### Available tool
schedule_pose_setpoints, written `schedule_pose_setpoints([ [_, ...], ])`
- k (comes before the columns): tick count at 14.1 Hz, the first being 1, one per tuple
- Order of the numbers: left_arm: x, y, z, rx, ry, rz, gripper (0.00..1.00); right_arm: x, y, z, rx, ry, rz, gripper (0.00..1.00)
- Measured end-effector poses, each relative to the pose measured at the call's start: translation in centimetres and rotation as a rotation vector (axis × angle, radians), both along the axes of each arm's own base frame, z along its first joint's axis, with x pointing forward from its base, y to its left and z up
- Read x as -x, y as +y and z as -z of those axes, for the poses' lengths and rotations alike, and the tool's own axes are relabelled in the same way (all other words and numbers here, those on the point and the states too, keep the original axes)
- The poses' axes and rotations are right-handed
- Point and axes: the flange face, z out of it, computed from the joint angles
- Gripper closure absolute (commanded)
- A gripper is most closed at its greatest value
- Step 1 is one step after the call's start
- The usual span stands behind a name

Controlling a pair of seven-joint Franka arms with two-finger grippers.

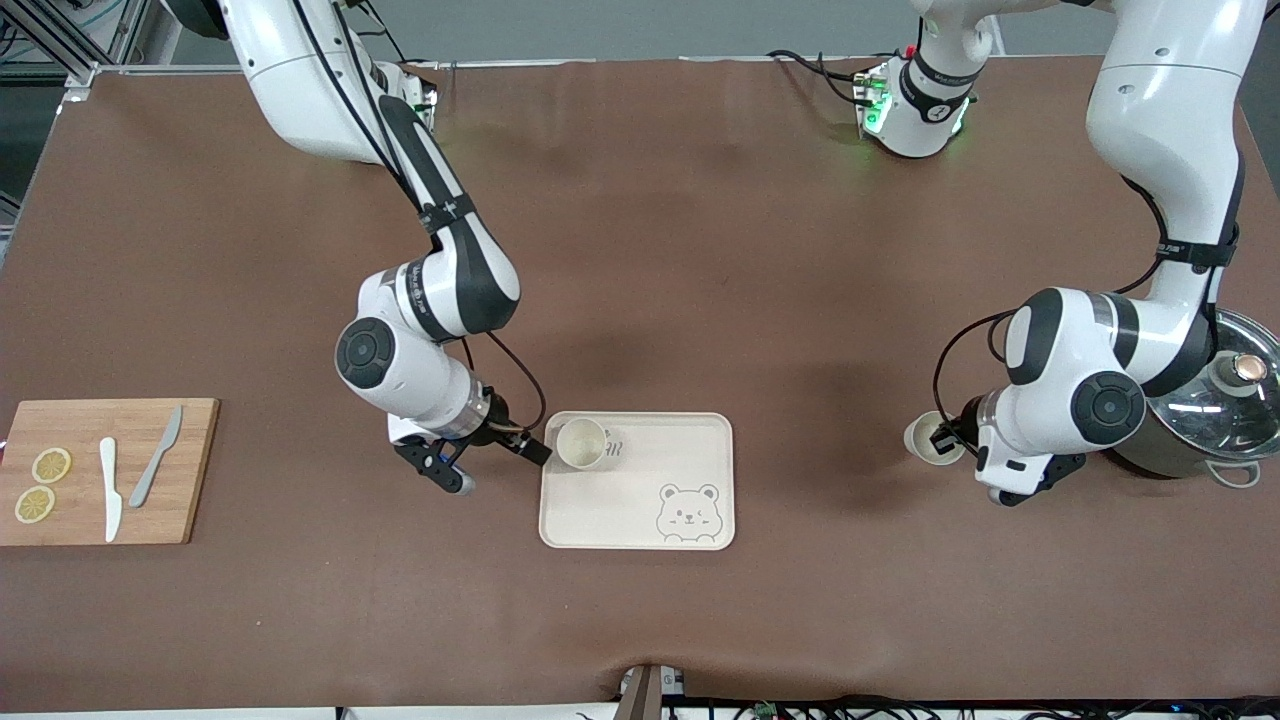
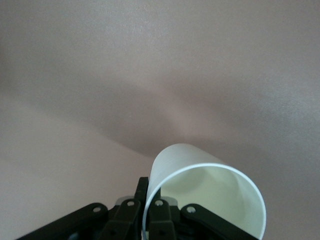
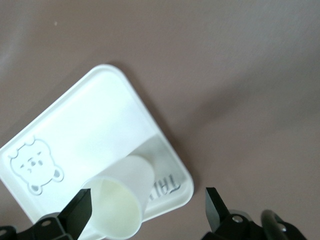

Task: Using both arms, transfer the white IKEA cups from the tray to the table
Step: 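Grasp the second white cup on the tray with the right gripper, then carry the cup toward the cutting board with the right gripper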

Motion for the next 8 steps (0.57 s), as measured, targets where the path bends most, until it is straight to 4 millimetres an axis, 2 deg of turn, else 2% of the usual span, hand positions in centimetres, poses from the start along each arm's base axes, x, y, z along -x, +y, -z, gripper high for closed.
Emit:
schedule_pose_setpoints([
  [3, 0.1, 0.1, 0.2, 0.000, 0.004, -0.001, 1.00, 0.9, 1.7, 0.1, -0.002, 0.012, 0.006, 0.36],
  [4, 0.1, 0.2, 0.3, 0.000, 0.006, -0.003, 1.00, 1.1, 2.0, 0.6, 0.003, 0.022, 0.003, 0.52],
  [5, 0.2, 0.3, 0.4, 0.000, 0.007, -0.004, 1.00, 1.4, 2.3, 1.4, 0.010, 0.034, -0.003, 0.63],
  [6, 0.2, 0.4, 0.5, 0.000, 0.010, -0.005, 1.00, 1.7, 2.8, 2.4, 0.017, 0.044, -0.011, 0.71],
  [7, 0.2, 0.4, 0.8, 0.000, 0.014, -0.006, 1.00, 1.9, 3.1, 3.1, 0.023, 0.047, -0.016, 0.71],
  [8, 0.3, 0.5, 1.1, 0.000, 0.018, -0.008, 1.00, 2.0, 3.4, 3.7, 0.026, 0.043, -0.018, 0.90],
])
